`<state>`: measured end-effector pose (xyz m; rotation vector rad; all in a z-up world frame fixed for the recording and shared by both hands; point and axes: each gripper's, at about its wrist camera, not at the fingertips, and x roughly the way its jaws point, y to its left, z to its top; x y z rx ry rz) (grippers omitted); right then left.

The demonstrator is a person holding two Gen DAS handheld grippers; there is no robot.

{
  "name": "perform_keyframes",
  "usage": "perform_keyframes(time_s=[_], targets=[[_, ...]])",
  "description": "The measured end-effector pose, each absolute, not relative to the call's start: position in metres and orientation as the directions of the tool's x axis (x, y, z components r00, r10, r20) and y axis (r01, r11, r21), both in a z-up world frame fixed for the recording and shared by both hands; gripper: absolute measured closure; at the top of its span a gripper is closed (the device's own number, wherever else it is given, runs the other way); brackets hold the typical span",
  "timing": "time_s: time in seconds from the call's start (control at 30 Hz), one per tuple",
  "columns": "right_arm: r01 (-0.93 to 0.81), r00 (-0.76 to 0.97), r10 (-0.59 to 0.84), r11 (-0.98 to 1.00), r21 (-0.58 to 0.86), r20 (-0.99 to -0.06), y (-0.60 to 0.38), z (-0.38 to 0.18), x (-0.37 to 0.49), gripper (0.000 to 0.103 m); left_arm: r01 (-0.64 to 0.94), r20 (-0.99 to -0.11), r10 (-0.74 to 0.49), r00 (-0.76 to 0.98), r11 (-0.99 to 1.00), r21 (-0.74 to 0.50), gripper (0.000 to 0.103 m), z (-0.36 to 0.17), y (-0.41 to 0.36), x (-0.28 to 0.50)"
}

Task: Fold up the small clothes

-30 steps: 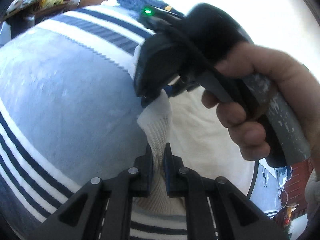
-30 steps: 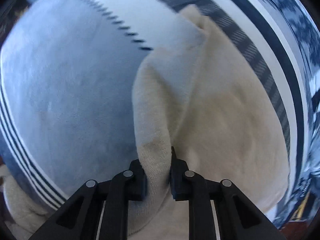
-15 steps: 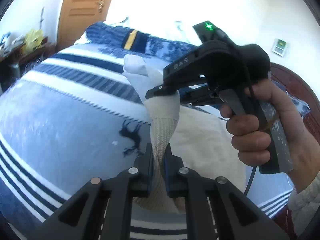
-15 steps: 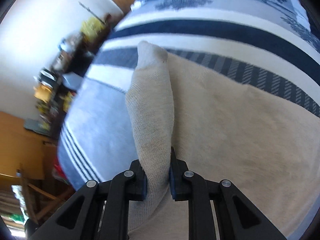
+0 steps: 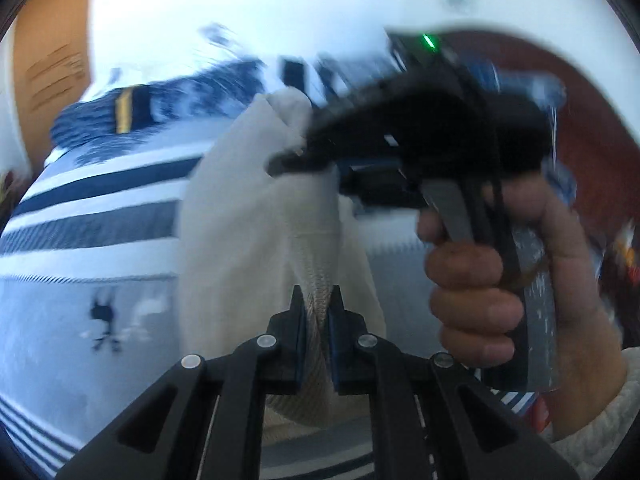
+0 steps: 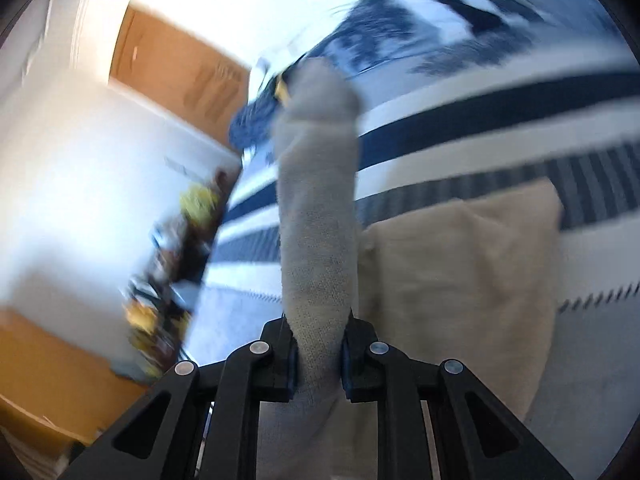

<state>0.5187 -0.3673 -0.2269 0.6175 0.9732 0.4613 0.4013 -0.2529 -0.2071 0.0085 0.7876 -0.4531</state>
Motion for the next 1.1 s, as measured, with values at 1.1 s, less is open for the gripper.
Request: perform_keyframes(time_s=[1.1], targets=[[0.038, 0.572, 0.628, 0.621, 0.783, -0.527, -0.500, -0.309, 0.484, 0.075, 0.431, -0.812, -0.432, 0.393, 0.866, -0.252, 0.059, -0.251, -0.272, 0.390]])
